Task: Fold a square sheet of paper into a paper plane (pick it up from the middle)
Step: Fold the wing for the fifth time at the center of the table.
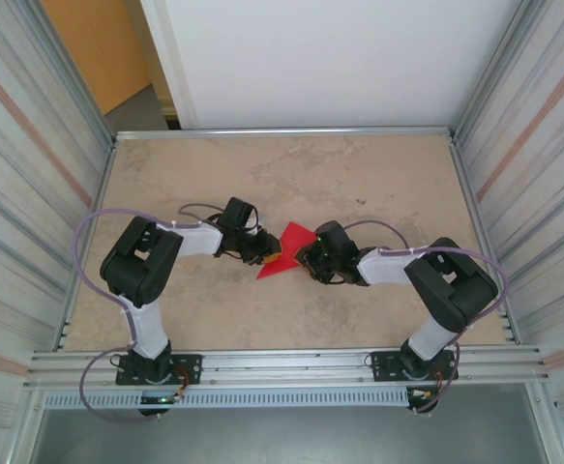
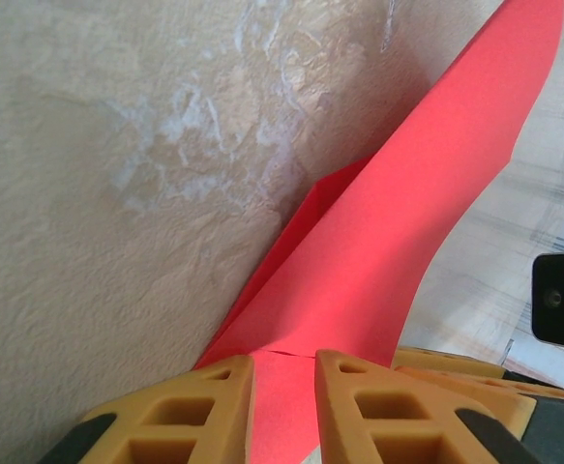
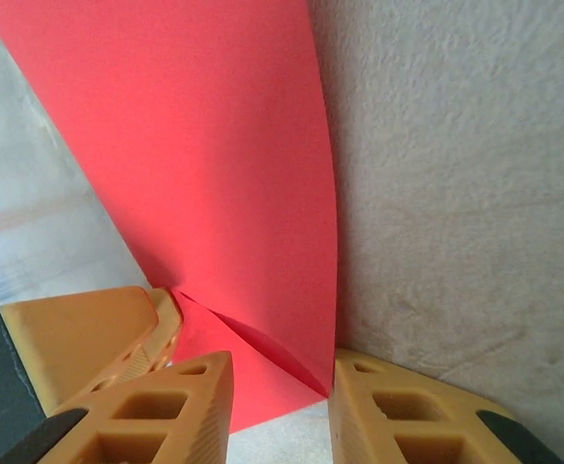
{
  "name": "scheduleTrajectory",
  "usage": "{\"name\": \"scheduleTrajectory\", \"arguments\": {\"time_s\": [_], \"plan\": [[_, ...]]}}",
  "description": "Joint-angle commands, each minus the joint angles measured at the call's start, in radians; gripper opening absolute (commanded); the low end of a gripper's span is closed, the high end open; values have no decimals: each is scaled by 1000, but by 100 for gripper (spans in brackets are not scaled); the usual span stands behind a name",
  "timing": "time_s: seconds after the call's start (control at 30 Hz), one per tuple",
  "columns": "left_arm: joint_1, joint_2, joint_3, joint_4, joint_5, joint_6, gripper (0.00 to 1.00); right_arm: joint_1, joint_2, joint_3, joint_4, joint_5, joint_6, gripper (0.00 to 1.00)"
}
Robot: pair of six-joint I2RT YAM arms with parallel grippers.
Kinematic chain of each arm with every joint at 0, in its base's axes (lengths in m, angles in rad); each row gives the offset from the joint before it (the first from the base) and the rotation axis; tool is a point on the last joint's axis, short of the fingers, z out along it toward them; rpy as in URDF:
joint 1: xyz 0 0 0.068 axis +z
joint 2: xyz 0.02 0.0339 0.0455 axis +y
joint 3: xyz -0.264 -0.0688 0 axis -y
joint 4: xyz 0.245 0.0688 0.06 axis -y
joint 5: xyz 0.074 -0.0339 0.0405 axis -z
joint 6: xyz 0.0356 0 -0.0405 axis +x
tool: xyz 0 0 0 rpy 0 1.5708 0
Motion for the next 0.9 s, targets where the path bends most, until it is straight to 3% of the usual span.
{"name": "scheduleTrajectory", "arguments": {"time_s": [0.0,0.5,0.7,0.87], "plan": [[9,33,-28,-39,-16,-10,25,4,21,7,70,1,10,30],[16,5,-26,-39,-13,-3,26,0,-5,-4,113,26,-17,24],[20,-27,-19,-37,-15,12,28,-5,5,0,103,22,-12,16],[22,-93,-26,-26,-24,74,33,-9,3,9,86,20,-21,0]]}}
